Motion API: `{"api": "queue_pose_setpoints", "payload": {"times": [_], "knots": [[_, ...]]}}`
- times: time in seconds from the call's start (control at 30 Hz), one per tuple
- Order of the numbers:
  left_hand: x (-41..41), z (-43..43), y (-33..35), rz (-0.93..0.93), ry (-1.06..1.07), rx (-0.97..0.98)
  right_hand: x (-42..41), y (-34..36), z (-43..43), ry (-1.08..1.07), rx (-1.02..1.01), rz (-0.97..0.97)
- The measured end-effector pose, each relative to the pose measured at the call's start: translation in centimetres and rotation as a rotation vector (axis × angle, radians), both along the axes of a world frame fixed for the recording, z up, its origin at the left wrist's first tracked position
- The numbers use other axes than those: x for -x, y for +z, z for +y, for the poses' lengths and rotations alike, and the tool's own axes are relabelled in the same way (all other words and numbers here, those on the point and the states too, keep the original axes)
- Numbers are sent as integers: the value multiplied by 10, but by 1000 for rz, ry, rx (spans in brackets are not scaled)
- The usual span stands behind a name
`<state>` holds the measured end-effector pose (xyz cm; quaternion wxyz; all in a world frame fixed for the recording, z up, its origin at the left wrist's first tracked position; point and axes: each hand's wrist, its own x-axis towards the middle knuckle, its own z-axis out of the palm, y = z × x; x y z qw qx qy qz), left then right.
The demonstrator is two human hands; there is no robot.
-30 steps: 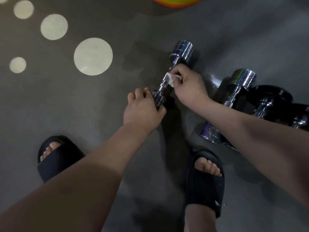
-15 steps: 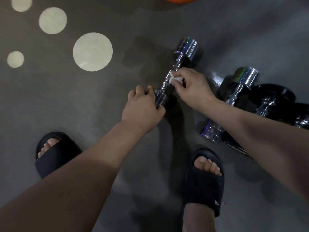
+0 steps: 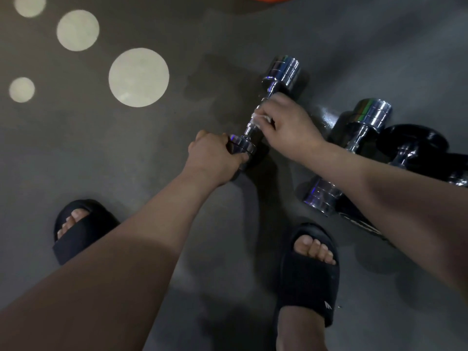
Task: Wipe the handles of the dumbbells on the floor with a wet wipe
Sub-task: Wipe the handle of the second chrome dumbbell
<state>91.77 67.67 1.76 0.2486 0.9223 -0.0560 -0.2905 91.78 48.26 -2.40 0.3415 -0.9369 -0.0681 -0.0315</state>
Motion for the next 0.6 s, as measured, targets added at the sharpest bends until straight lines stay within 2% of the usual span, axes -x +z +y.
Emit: {"api": "queue_pose_setpoints", "payload": {"times": [0.17,0.23,0.4,0.5,0.6], "knots": [[6,-5,4,-65,-52,-3,-9,4,-5,-260,-39,-10],[7,-7,4,-69,-51,-24,4,-2,2,-217,-54,-42],[4,-6,4,-75,-70,-31,22,-2,-2,110,-36,-63],[4,-6,5,-94,-111,-57,7,1,-13,-6,18,-66],[3,-5,3,-32,-100,-34,5,-3,-9,-99,50,-79]]}}
